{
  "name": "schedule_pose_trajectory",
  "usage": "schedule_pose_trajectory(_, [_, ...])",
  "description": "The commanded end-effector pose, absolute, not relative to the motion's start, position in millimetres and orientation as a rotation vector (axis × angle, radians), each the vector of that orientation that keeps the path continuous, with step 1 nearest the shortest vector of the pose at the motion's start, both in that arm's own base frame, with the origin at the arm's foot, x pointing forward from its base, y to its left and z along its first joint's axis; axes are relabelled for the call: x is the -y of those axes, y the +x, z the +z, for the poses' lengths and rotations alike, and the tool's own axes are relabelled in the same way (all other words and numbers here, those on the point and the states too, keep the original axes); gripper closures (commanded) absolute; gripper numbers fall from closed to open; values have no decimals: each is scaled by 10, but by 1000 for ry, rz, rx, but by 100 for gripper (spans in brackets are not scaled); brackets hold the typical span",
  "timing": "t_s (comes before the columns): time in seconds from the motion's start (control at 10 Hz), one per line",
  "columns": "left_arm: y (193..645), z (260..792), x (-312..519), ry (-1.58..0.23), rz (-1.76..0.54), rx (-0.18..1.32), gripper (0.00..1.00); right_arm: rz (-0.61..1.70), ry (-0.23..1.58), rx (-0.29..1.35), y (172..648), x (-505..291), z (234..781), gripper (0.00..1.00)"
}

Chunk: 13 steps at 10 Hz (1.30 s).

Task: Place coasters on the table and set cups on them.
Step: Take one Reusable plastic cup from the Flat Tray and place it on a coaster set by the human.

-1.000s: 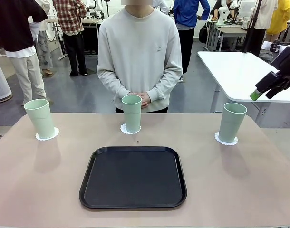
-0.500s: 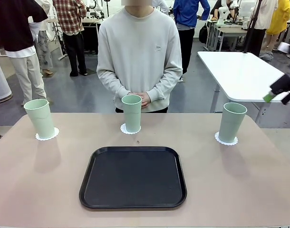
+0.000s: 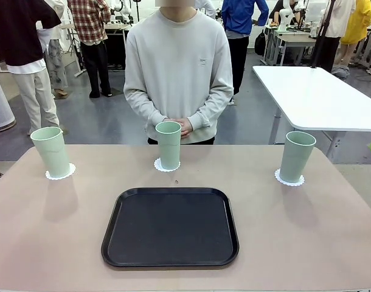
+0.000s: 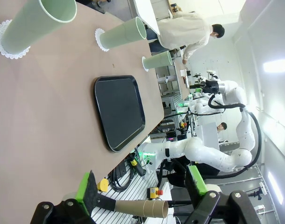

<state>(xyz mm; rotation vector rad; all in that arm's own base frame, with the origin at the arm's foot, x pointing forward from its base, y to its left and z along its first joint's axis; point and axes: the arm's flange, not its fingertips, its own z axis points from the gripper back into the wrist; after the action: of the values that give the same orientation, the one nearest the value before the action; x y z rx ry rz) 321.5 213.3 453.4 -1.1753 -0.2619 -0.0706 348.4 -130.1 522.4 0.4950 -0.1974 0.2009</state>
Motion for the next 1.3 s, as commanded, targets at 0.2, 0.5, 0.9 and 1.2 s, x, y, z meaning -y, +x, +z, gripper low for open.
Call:
schedule_pose_trajectory(0.2, [3206, 4545, -2141, -1184, -75, 277, 0, 41, 1156, 370, 3953, 2262, 5415, 0])
schedule_pose_trajectory(0.5, [3206, 4545, -2141, -1184, -75, 277, 0, -36, 1244, 163, 4132, 2767, 5032, 0])
schedule_pose_trajectory(0.9, [3206, 4545, -2141, -1184, -75, 277, 0, -4, 1223, 95, 4113, 2980, 4462, 0])
schedule_pose_trajectory(1.2, [3206, 4545, -2141, -1184, -75, 277, 0, -9, 1228, 159, 4016, 2972, 4403, 0])
